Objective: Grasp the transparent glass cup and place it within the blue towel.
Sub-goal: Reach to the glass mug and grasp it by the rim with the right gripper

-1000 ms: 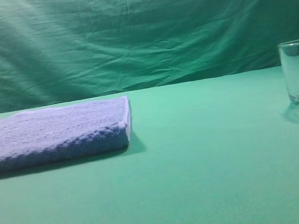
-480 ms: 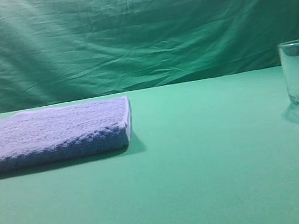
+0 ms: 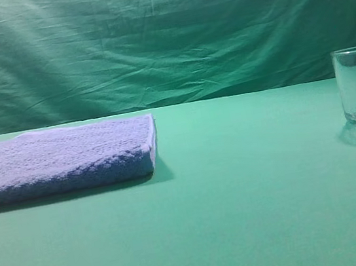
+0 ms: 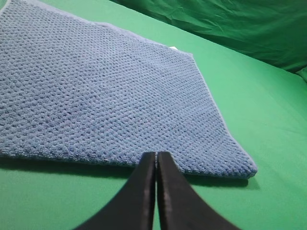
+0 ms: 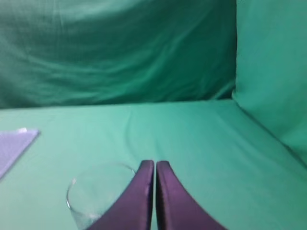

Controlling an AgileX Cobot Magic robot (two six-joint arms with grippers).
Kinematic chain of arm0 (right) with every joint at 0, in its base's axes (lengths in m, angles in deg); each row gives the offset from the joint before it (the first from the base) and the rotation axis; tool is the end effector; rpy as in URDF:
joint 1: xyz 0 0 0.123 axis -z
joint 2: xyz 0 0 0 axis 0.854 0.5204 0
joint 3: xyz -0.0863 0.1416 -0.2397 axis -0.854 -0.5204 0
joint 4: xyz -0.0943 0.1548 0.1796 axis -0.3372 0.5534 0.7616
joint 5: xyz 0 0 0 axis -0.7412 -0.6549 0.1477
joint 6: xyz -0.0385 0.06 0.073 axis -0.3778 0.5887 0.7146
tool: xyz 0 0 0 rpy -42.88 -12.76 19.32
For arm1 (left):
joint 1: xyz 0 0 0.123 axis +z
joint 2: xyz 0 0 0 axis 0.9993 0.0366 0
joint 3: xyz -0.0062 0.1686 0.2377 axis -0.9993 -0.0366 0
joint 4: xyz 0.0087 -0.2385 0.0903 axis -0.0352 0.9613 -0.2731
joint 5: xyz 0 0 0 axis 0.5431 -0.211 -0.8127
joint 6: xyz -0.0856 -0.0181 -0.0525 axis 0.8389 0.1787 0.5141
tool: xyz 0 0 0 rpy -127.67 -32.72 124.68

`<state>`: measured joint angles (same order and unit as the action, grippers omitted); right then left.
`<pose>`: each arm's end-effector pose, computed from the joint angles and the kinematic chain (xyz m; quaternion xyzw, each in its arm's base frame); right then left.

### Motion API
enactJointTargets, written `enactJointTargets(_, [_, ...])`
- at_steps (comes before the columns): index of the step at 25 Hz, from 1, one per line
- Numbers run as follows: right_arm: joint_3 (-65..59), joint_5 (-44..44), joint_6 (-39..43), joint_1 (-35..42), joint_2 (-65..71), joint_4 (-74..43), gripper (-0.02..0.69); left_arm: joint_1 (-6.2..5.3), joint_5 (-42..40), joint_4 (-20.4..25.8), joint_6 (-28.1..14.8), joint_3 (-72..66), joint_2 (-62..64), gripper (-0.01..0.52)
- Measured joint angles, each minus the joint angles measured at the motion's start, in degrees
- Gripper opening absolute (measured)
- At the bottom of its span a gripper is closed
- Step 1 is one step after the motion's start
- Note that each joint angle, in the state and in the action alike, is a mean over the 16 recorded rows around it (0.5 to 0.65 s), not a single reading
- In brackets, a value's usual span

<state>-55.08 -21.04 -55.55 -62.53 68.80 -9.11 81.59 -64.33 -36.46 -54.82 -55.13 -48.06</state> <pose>0.0667 0.0066 0.2228 0.0193 0.7680 0.0727 0.6361 0.0535 -0.0220 0.1900 -0.0622 0.7912 -0.2091 0.5713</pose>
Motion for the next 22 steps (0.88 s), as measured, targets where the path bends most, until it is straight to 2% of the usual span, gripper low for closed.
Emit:
enactJointTargets(10, [11.49,-17.36,-4.95,0.00,19.15,2.28,0.000,0.00,0.00,0.00,0.00,0.00,0.00,0.000])
enactJointTargets(22, [22.78,-31.62,-12.56,-1.41,36.29,5.13,0.000,0.00,0.00,0.00,0.00,0.00,0.00,0.000])
